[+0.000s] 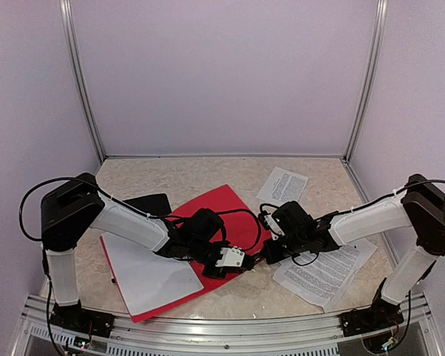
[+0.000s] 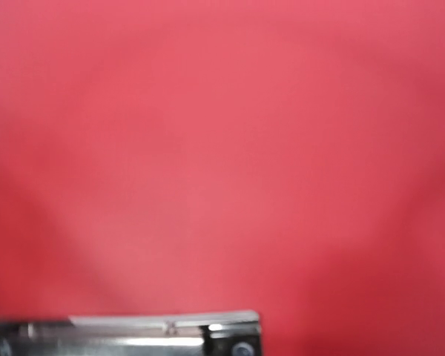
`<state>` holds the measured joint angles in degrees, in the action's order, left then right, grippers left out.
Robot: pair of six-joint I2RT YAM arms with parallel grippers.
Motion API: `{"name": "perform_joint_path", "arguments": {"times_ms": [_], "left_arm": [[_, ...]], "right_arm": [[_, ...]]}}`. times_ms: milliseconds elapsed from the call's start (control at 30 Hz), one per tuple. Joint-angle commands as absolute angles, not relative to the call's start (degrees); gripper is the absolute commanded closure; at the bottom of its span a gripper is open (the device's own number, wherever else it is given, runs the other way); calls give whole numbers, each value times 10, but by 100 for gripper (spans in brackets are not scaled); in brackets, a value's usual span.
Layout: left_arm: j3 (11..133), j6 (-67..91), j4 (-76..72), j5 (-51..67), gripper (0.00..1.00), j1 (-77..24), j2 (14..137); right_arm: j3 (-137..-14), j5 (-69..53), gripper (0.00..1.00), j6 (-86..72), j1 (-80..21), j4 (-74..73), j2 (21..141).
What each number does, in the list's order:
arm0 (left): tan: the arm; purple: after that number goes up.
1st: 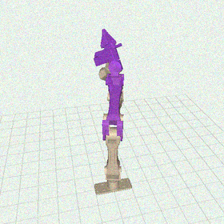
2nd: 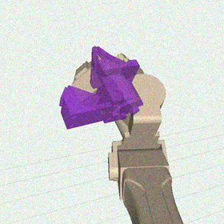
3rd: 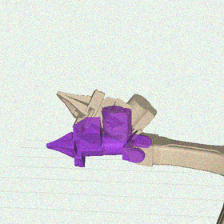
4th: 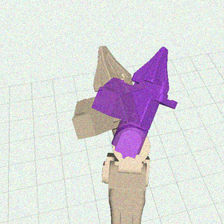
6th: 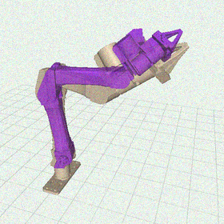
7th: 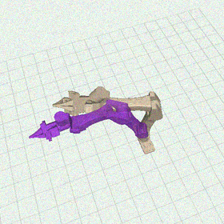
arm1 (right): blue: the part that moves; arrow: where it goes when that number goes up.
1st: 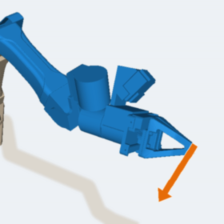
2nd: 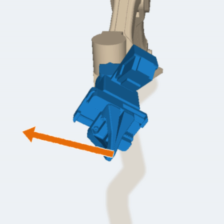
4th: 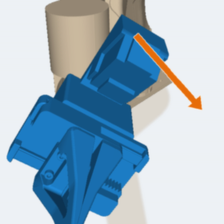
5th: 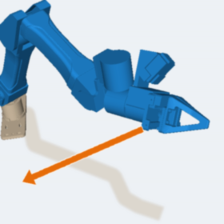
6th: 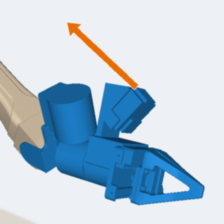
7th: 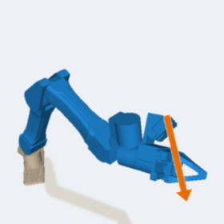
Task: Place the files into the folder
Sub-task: Open the spring clip on the folder at the center of the board.
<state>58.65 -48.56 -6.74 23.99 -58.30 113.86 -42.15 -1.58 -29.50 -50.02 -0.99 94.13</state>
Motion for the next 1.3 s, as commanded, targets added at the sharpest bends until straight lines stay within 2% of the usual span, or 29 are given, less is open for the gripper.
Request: {"name": "perform_joint_path", "arguments": {"times_ms": [0, 267, 567, 667, 833, 967, 1133, 1267], "left_arm": [[570, -512, 35, 273, 100, -628, 1183], [576, -512, 41, 268, 100, -631, 1192], [540, -460, -16, 251, 99, -609, 1140], [512, -407, -40, 236, 92, -604, 1100], [461, -273, -120, 193, 69, -593, 1030], [460, -228, -157, 159, 57, -588, 1027], [475, -215, -193, 110, 56, -602, 1053], [502, -219, -196, 93, 58, -614, 1083]], "right_arm": [[-408, 16, 100, -291, -495, -12, 994], [-402, 1, 100, -291, -495, 13, 1021], [-375, -24, 100, -322, -495, 23, 972], [-354, -42, 100, -344, -496, 50, 958], [-348, -47, 100, -352, -505, 71, 962], [-350, -49, 100, -357, -512, 80, 965], [-345, -49, 100, -359, -515, 83, 964], [-345, -49, 100, -359, -515, 86, 964]]}}
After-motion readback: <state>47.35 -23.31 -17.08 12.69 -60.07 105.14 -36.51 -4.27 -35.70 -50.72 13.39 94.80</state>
